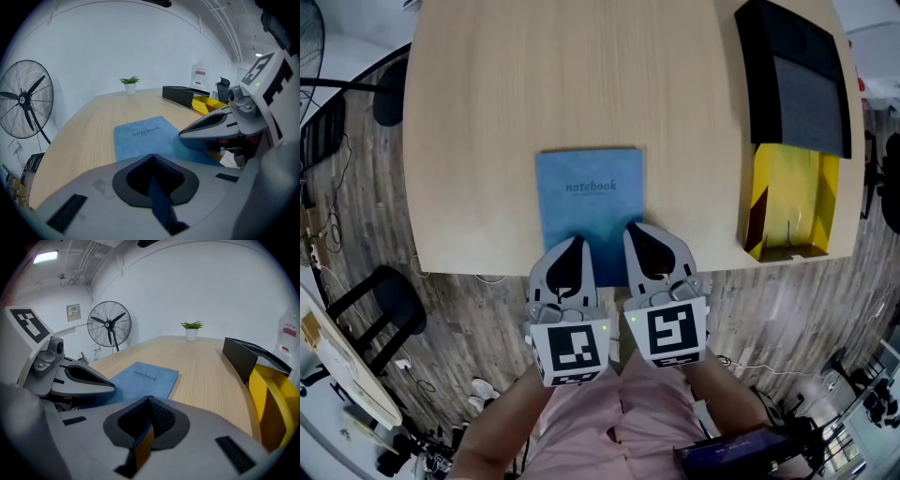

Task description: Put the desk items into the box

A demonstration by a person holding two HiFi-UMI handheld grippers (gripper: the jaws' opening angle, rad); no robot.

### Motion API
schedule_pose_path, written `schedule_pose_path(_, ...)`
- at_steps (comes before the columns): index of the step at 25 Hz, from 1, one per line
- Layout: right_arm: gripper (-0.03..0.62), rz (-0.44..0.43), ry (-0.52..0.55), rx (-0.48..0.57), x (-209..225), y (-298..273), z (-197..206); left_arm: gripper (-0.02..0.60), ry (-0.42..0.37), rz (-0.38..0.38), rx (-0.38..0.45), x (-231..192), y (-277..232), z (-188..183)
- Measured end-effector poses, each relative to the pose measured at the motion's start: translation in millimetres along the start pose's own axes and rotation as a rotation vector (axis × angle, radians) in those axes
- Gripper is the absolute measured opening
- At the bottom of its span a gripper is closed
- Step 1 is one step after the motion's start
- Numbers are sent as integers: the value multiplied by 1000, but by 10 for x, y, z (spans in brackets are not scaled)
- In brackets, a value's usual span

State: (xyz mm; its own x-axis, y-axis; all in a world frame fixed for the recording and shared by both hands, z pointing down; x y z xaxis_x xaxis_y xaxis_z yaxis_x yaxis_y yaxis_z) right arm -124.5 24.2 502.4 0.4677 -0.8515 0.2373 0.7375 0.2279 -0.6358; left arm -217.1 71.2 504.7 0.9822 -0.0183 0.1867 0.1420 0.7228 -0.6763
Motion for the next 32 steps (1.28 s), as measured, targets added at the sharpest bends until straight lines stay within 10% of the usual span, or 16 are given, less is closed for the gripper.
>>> schedule_pose_path(19, 1, -4, 2, 15, -174, 201, 228, 12, 25, -11, 3, 179, 261, 204)
schedule_pose_path(32, 76, -120, -216, 96, -172, 857, 657, 12, 35, -43, 126, 24, 640, -140)
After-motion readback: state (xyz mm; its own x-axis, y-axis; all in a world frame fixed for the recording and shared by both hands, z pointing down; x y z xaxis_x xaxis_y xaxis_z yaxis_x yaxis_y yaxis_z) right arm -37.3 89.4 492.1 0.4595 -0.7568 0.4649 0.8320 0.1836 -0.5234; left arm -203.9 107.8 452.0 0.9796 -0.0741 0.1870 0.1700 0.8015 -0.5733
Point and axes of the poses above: the fingertips, and each gripper's own axes: y backward along the fingers, x to its right, z out of its underside, the point moved 5 cm from there along y, backward along the fingers, and after that the axes turned 15 degrees about -z, right-handed, at the moved point
